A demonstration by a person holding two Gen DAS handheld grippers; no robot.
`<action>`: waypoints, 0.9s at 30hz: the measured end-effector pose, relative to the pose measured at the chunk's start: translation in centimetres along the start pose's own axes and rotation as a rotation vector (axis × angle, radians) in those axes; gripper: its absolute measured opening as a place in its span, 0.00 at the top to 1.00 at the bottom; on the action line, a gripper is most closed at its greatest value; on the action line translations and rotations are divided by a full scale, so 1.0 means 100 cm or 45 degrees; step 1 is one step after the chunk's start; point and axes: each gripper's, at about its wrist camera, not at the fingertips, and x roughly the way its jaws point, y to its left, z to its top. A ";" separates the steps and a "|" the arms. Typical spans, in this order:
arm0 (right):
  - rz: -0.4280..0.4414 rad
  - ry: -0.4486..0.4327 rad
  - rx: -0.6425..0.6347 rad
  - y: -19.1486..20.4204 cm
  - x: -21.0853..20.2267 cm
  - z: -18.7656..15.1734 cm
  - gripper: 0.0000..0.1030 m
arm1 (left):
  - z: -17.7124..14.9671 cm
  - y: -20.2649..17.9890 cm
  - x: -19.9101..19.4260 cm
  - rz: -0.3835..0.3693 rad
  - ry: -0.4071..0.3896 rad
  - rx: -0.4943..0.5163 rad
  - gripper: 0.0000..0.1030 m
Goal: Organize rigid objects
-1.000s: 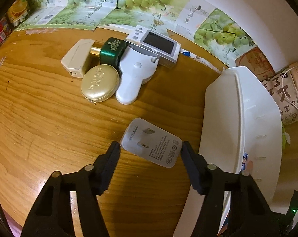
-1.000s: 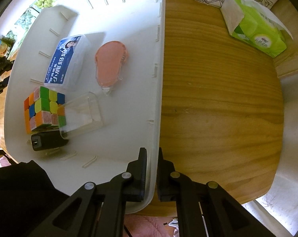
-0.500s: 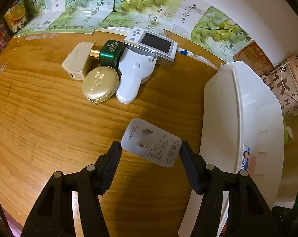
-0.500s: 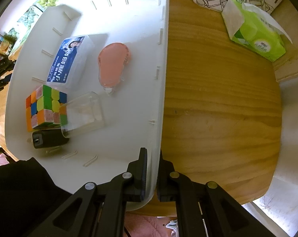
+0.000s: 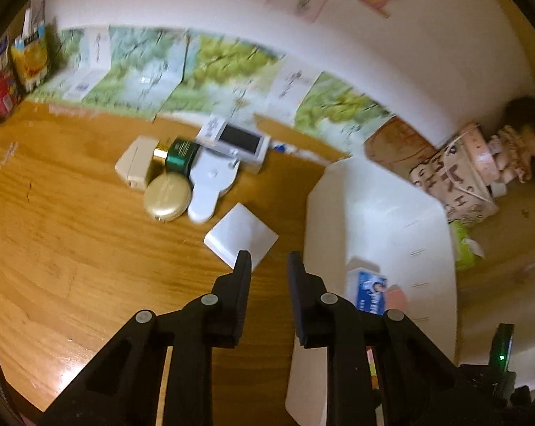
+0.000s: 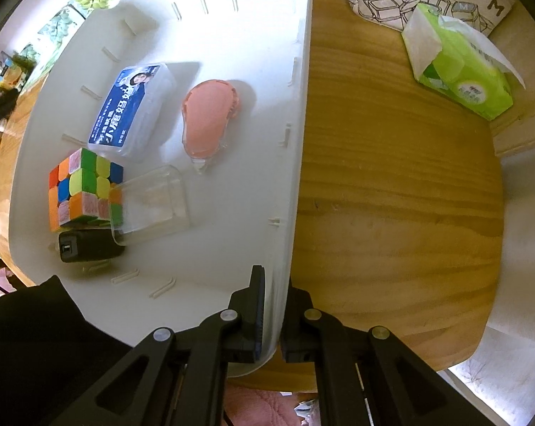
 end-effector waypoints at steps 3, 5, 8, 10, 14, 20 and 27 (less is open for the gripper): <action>-0.002 -0.005 -0.014 0.003 0.000 -0.002 0.93 | -0.002 -0.002 -0.005 0.003 -0.010 0.008 0.78; -0.002 -0.010 -0.021 0.004 -0.001 -0.003 0.93 | -0.004 0.000 -0.005 0.025 -0.006 0.000 0.78; -0.001 -0.013 -0.026 0.007 0.000 -0.005 0.93 | -0.007 0.007 0.000 0.062 0.016 -0.028 0.77; -0.001 -0.015 -0.030 0.008 0.000 -0.005 0.93 | -0.010 0.011 0.002 0.080 0.028 -0.047 0.73; 0.003 -0.015 -0.033 0.009 -0.002 -0.006 0.93 | -0.013 0.019 0.009 0.114 0.047 -0.076 0.56; 0.006 -0.005 -0.024 0.008 0.000 -0.003 0.93 | -0.008 0.014 0.024 0.141 0.077 -0.012 0.32; 0.048 0.008 0.027 -0.003 0.002 0.001 0.93 | -0.001 0.008 0.052 0.152 0.115 0.130 0.29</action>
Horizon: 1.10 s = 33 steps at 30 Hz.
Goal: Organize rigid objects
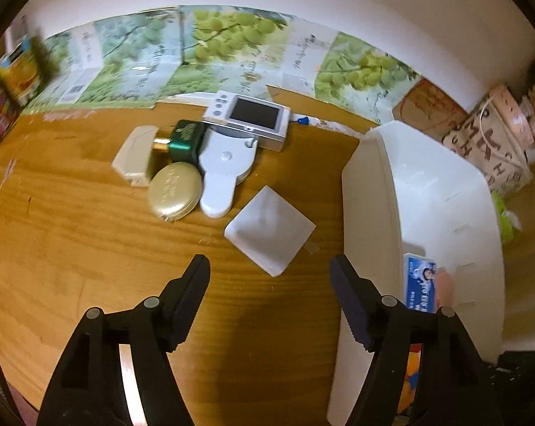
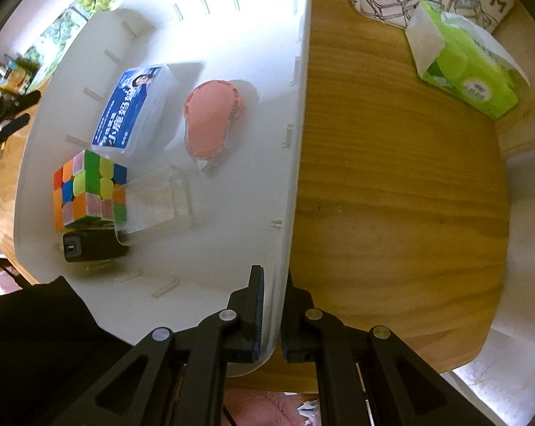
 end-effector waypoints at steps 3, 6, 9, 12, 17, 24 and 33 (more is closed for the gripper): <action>0.004 0.000 0.023 -0.007 -0.001 0.003 0.93 | 0.004 -0.002 0.013 -0.015 0.019 0.063 0.29; 0.005 -0.002 0.056 -0.013 -0.002 0.004 0.93 | 0.005 -0.007 0.022 -0.014 0.035 0.134 0.29; 0.002 -0.003 0.083 -0.019 -0.003 0.005 0.93 | 0.006 -0.013 0.033 0.001 0.062 0.205 0.29; -0.005 -0.004 0.118 -0.025 -0.005 0.005 0.93 | 0.008 -0.017 0.041 0.019 0.081 0.253 0.28; -0.021 0.002 0.168 -0.033 -0.006 0.004 0.93 | 0.012 -0.015 0.052 0.032 0.120 0.274 0.28; -0.034 0.011 0.221 -0.042 -0.006 0.000 0.93 | 0.018 -0.010 0.058 -0.020 0.128 0.272 0.27; -0.057 0.020 0.256 -0.048 -0.006 0.000 0.93 | 0.021 -0.007 0.064 -0.097 0.136 0.293 0.29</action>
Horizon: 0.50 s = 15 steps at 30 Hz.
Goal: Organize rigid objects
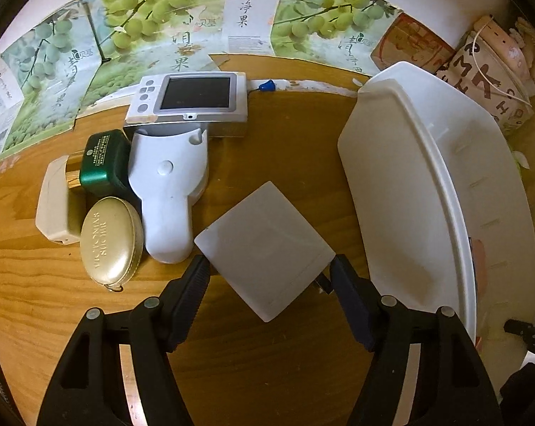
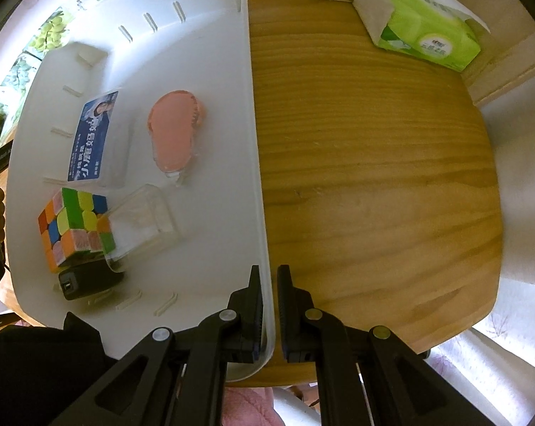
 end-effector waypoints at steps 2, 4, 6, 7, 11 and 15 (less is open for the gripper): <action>-0.004 0.002 0.002 0.000 0.000 0.000 0.93 | 0.001 0.001 0.000 -0.016 -0.003 0.005 0.30; -0.009 0.004 0.004 0.001 0.000 0.000 0.93 | 0.000 0.002 0.001 -0.030 -0.007 0.007 0.31; -0.015 0.005 0.005 0.007 0.001 0.000 0.93 | -0.001 0.003 0.000 -0.043 -0.018 0.006 0.32; -0.017 0.005 0.005 0.012 0.003 0.001 0.93 | -0.002 0.003 -0.001 -0.049 -0.023 0.004 0.33; -0.022 0.004 0.005 0.014 0.002 0.001 0.93 | -0.004 0.007 -0.003 -0.078 -0.053 -0.025 0.37; -0.022 0.001 0.002 0.017 0.002 0.001 0.93 | -0.005 0.008 -0.004 -0.084 -0.066 -0.034 0.40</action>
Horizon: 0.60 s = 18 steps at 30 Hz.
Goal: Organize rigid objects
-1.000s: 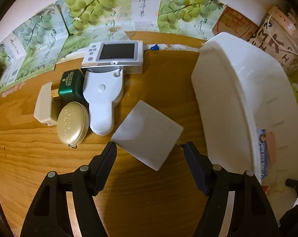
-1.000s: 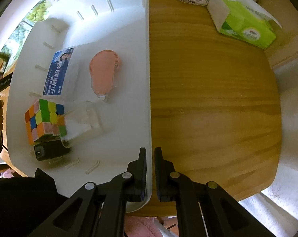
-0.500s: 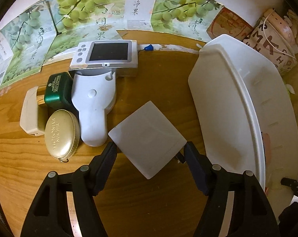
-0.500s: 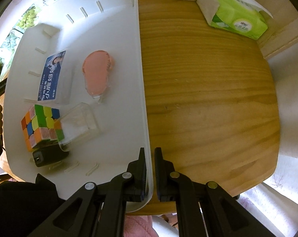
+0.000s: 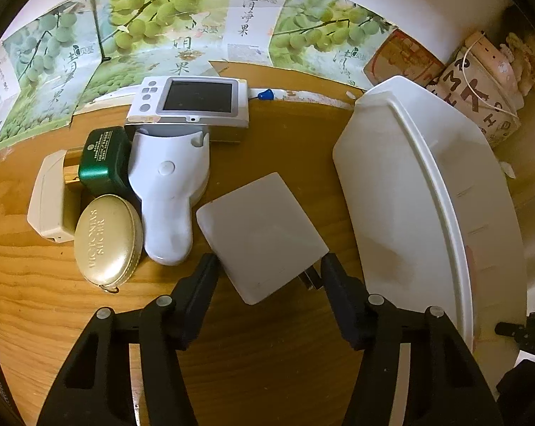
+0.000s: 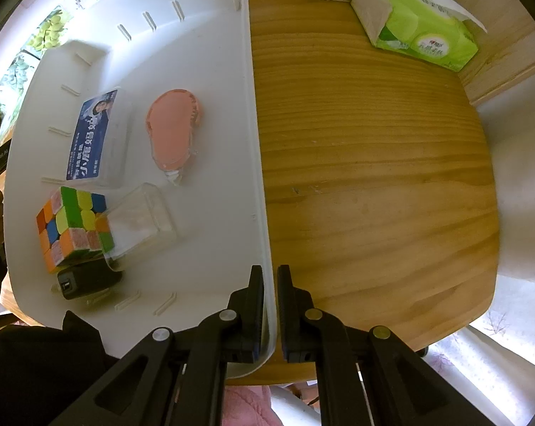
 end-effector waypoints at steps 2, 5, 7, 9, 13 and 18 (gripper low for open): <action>-0.002 -0.002 -0.004 0.002 -0.001 -0.001 0.93 | -0.002 0.000 -0.002 -0.006 -0.003 -0.013 0.41; -0.001 -0.005 -0.007 0.003 -0.003 -0.003 0.93 | -0.006 0.004 -0.006 -0.023 -0.011 -0.044 0.44; -0.001 -0.007 -0.010 0.004 -0.004 -0.004 0.93 | -0.009 0.005 -0.009 -0.033 -0.015 -0.065 0.47; -0.001 -0.010 -0.013 0.004 -0.004 -0.005 0.93 | -0.012 0.008 -0.012 -0.039 -0.019 -0.085 0.49; -0.004 -0.017 -0.022 0.006 -0.007 -0.004 0.93 | -0.018 0.012 -0.018 -0.047 -0.022 -0.123 0.51; -0.005 -0.030 -0.040 0.010 -0.011 -0.004 0.93 | -0.032 0.013 -0.027 -0.055 -0.013 -0.139 0.51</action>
